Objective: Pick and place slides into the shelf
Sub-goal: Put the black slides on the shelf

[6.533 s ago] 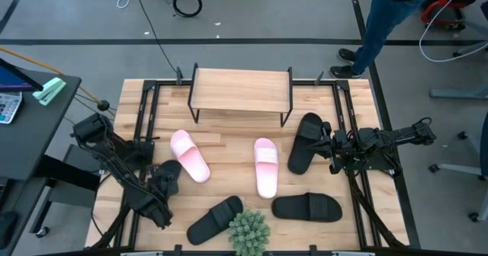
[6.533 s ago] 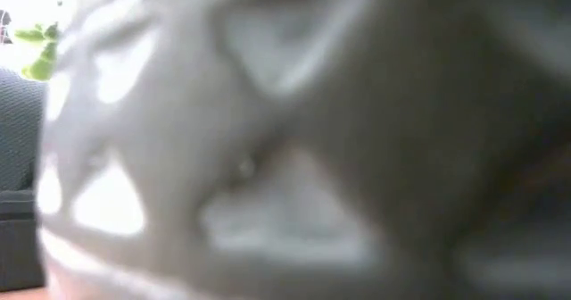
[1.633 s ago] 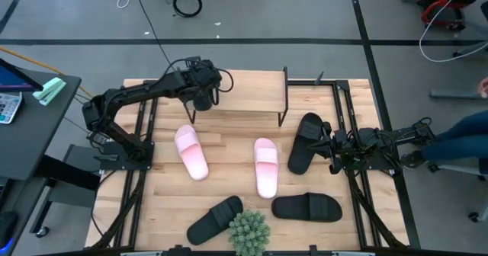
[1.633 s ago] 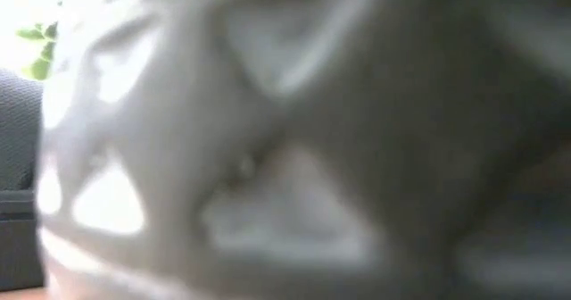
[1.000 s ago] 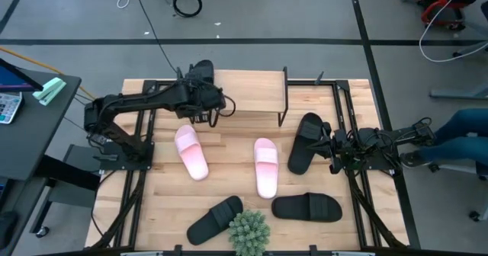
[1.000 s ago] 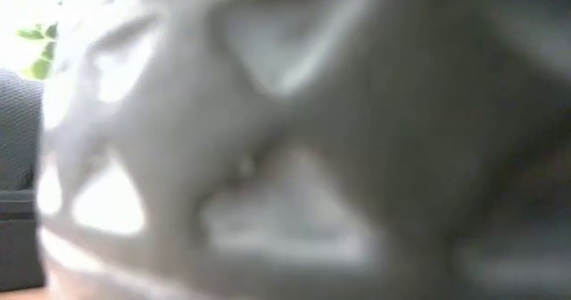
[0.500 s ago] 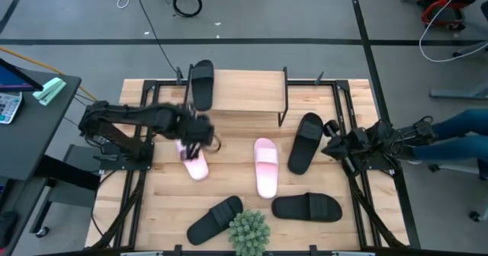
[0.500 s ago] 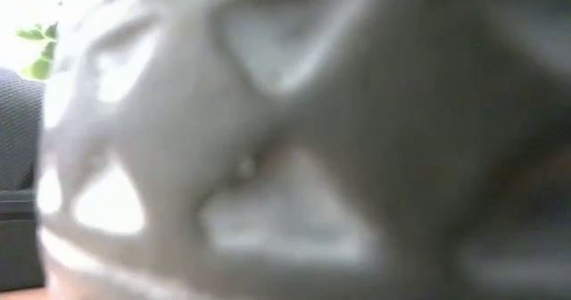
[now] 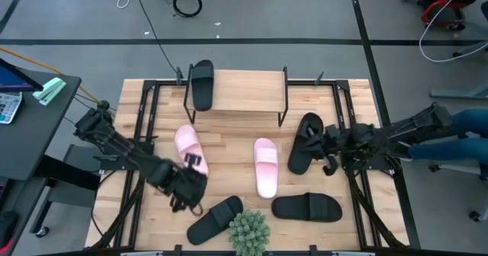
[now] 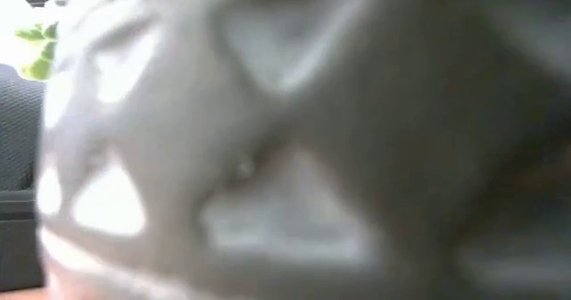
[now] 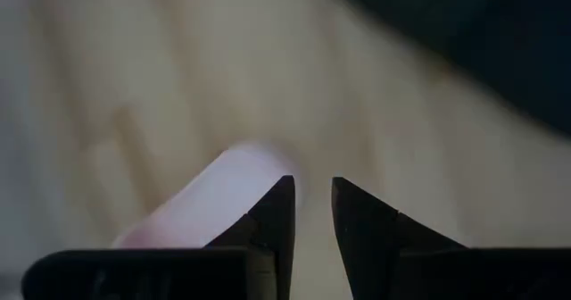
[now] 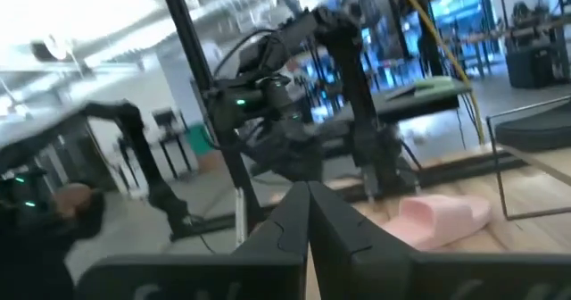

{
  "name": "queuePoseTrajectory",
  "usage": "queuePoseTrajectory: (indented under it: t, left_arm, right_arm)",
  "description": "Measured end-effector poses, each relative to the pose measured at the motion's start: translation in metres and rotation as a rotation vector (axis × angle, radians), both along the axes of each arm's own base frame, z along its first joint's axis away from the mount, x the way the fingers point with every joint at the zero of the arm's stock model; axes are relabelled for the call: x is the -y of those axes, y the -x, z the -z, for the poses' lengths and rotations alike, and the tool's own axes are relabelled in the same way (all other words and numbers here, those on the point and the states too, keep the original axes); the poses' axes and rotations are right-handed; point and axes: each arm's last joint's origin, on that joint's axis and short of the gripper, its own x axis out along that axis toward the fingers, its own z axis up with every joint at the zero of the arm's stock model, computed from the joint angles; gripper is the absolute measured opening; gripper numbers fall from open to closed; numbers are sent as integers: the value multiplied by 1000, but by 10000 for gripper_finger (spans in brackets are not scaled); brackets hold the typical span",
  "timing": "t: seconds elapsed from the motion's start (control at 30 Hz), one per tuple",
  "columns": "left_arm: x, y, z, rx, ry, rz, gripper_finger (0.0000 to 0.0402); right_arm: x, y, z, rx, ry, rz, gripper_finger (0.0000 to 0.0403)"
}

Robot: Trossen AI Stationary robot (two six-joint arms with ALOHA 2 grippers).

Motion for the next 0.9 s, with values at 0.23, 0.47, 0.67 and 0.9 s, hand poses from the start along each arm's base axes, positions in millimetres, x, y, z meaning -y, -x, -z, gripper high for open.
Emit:
queuePoseTrajectory:
  t: [0.23, 0.47, 0.67, 0.9]
  left_arm:
    - [32, 9, 33, 139, 99, 124, 97]
    - [47, 13, 43, 240, 145, 207, 146]
    - [55, 2, 37, 380, 129, 310, 198]
    - [65, -11, 70, 329, 67, 356, 217]
  right_arm:
    - [-14, -60, -16, -212, 71, -11, 14]
    - [-24, -103, -28, -355, 9, -12, 14]
    - [-27, -114, -51, -416, 112, -13, 14]
    - [-26, -112, -62, -418, 128, -13, 14]
